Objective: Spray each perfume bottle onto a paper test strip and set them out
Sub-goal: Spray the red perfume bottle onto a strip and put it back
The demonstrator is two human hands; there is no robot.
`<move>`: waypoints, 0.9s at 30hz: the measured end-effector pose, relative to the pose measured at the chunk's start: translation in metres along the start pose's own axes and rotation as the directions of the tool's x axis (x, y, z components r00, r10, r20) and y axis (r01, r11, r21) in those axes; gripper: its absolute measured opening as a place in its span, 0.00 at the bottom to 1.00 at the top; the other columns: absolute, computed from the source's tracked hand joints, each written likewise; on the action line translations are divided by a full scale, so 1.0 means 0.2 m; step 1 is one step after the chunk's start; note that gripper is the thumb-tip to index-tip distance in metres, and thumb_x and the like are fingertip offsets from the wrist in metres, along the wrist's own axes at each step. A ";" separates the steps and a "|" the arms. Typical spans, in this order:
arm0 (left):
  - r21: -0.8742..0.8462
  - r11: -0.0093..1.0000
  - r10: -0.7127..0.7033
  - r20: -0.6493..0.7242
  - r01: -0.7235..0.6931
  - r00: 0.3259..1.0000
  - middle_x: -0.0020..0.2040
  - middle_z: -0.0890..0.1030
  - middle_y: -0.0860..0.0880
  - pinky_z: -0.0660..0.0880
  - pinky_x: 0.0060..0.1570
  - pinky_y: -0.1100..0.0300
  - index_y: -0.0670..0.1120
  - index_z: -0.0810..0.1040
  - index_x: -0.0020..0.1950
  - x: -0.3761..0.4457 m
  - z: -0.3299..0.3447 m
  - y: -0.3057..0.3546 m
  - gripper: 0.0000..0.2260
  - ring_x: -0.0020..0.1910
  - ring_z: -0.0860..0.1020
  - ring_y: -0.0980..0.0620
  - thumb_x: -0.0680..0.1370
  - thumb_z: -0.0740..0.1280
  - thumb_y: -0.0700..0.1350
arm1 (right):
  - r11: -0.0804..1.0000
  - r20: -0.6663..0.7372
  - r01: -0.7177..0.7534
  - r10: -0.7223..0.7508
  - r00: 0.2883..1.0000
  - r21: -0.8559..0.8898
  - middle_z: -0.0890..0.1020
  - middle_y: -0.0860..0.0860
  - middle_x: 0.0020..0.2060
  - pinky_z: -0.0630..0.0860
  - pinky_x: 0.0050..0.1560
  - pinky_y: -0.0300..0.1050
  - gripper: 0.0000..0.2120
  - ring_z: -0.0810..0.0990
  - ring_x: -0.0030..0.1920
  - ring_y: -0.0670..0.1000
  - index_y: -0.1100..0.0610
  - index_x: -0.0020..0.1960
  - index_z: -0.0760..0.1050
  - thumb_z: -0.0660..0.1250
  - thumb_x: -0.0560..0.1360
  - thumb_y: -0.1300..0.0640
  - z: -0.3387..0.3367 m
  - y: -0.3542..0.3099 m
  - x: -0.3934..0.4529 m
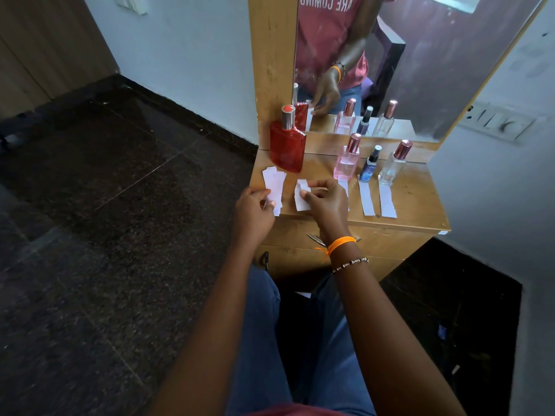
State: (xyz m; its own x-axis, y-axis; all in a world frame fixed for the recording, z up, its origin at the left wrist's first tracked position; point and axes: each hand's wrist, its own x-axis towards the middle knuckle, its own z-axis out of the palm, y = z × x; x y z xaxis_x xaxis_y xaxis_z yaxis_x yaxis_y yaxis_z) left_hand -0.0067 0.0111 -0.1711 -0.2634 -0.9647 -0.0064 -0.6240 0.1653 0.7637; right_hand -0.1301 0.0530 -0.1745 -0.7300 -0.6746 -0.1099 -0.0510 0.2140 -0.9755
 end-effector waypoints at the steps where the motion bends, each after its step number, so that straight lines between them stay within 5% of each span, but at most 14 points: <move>1: -0.016 1.000 -0.005 -0.027 0.004 1.000 0.65 0.72 0.45 0.72 0.56 0.58 0.45 0.74 0.65 0.00 0.00 0.01 0.15 0.63 0.73 0.48 0.79 0.63 0.42 | 1.000 -0.002 0.001 -0.001 1.000 0.007 0.83 0.57 0.43 0.74 0.39 0.43 0.10 0.81 0.46 0.55 0.55 0.49 0.75 0.73 0.70 0.61 -0.01 0.00 -0.01; 5: -0.072 0.997 0.008 -0.163 -0.020 0.987 0.56 0.78 0.48 0.73 0.49 0.60 0.45 0.79 0.57 -0.05 0.00 0.06 0.09 0.55 0.76 0.51 0.78 0.64 0.43 | 0.988 0.065 0.004 -0.014 0.998 0.154 0.79 0.50 0.36 0.75 0.40 0.42 0.13 0.79 0.42 0.51 0.54 0.51 0.71 0.72 0.71 0.62 -0.01 -0.01 -0.06; 9: -0.256 0.965 -0.047 0.012 0.049 0.999 0.48 0.81 0.49 0.75 0.48 0.58 0.44 0.81 0.53 -0.07 -0.01 0.11 0.08 0.48 0.78 0.53 0.78 0.64 0.44 | 0.968 0.127 -0.011 -0.021 0.992 0.250 0.80 0.51 0.35 0.77 0.42 0.45 0.11 0.80 0.41 0.51 0.55 0.49 0.72 0.72 0.71 0.63 0.00 -0.04 -0.09; 20: -0.392 0.908 -0.123 0.091 0.150 0.988 0.47 0.80 0.51 0.72 0.36 0.69 0.43 0.80 0.55 -0.06 -0.05 0.17 0.09 0.41 0.76 0.59 0.76 0.68 0.43 | 0.980 0.220 0.039 -0.083 0.972 0.194 0.83 0.56 0.43 0.78 0.41 0.41 0.09 0.83 0.44 0.50 0.54 0.47 0.73 0.71 0.72 0.63 -0.06 -0.08 -0.07; 24: -0.374 0.908 -0.180 0.056 0.188 0.982 0.52 0.82 0.47 0.74 0.38 0.66 0.43 0.80 0.53 -0.04 -0.05 0.15 0.07 0.44 0.77 0.56 0.75 0.69 0.41 | 0.985 0.090 0.099 -0.113 0.990 0.141 0.83 0.54 0.41 0.78 0.41 0.39 0.12 0.82 0.42 0.48 0.56 0.49 0.73 0.73 0.70 0.64 -0.07 -0.06 -0.07; 27: -0.316 0.927 -0.209 0.013 0.203 0.978 0.52 0.82 0.45 0.73 0.36 0.65 0.41 0.81 0.51 -0.01 -0.07 0.13 0.06 0.44 0.77 0.54 0.75 0.68 0.39 | 0.985 -0.008 0.171 -0.171 0.985 0.021 0.78 0.50 0.39 0.73 0.36 0.29 0.14 0.77 0.38 0.42 0.56 0.48 0.70 0.73 0.69 0.65 -0.07 -0.03 -0.06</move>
State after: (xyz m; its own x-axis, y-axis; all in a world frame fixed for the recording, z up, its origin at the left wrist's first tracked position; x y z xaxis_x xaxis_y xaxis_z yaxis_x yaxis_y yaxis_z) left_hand -0.0119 0.0151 -0.1434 -0.1368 -0.9751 -0.1747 -0.3991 -0.1071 0.9106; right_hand -0.1311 0.0703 -0.1637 -0.7159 -0.6956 0.0604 -0.1613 0.0806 -0.9836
